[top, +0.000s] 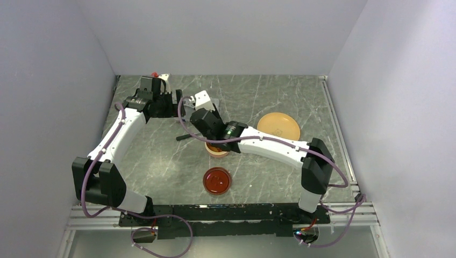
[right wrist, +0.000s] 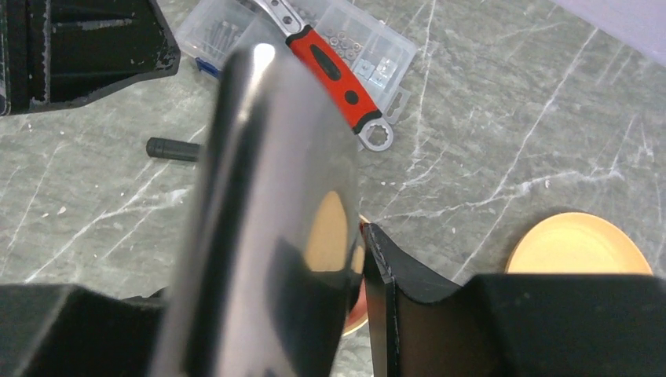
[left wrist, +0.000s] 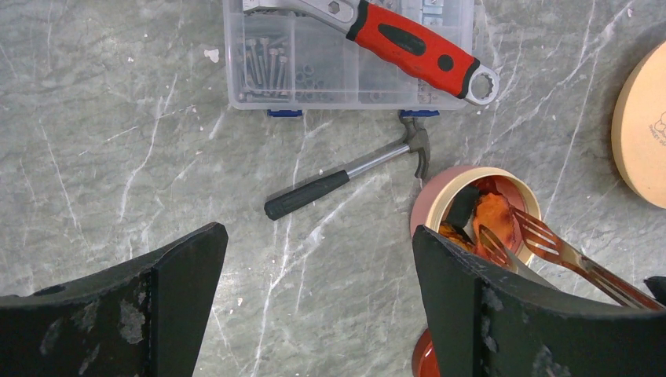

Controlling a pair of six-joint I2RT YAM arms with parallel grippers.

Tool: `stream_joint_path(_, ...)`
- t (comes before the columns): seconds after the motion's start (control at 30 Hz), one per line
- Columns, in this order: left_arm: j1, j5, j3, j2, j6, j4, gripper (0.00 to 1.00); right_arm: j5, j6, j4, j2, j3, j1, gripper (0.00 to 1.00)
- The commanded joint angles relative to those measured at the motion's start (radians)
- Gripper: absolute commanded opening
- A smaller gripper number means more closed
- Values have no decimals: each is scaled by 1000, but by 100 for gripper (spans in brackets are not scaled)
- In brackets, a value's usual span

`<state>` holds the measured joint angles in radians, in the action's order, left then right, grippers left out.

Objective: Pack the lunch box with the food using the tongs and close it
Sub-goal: Place the fake food in the packing box.

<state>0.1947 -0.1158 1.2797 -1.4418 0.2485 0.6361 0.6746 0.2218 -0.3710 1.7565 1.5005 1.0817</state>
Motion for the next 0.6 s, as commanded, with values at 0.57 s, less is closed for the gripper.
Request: stream_joint_path(0.57, -5, -4, 1, 46, -5, -25, 94, -62, 80, -138, -246, 41, -19, 42)
